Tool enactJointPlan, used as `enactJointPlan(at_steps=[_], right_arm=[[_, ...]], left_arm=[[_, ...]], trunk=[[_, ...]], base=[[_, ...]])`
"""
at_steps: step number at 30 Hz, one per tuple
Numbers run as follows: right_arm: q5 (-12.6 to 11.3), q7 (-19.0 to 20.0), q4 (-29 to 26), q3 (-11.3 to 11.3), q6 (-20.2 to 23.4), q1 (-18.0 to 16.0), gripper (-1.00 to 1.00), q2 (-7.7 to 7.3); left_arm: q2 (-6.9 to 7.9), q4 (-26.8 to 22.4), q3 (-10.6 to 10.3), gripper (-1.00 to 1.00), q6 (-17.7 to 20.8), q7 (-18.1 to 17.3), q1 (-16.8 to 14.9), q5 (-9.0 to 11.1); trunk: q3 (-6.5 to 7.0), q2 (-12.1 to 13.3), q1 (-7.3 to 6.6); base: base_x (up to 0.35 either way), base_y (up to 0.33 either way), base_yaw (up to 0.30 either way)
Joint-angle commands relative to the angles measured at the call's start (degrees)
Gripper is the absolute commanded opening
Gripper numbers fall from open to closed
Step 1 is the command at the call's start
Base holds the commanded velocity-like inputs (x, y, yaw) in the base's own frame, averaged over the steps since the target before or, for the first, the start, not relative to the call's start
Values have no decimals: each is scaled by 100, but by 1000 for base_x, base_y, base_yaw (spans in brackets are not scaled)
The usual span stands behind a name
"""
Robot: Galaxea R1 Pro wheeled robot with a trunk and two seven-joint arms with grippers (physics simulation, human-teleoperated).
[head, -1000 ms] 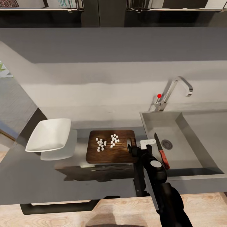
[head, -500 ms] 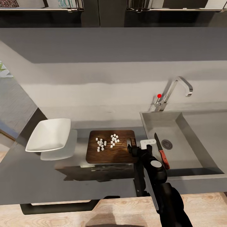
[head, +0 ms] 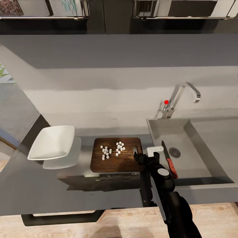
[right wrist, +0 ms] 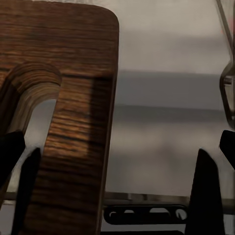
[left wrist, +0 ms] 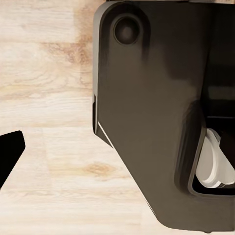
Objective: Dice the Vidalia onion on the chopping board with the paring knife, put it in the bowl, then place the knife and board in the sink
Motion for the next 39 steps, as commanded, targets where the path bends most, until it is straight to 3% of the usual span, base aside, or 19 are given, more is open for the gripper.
enactJointPlan(at_steps=[1,20,34,35,39], right_arm=[[24,-17,-6,8,36,-4,100,0],[15,-17,-6,8,49,-4,100,0],[12,-8,-6,8,264,-5,100,0],[12,-8,-6,8,264,-3,-100,0],[12,-8,-6,8,264,-3,-100,0]], left_arm=[[4,5,-43,100,-19,-18,-3,59],[4,5,-49,100,-19,-15,-3,59],[4,5,-50,100,-19,-16,-3,59],[4,5,-48,100,-19,-16,-3,59],[4,5,-50,100,-19,-15,-3,59]], trunk=[[1,-9,3],[29,-9,3],[-35,-9,3],[-35,-9,3],[-36,-9,3]], base=[[0,0,0],[0,0,0],[0,0,0],[0,0,0],[0,0,0]])
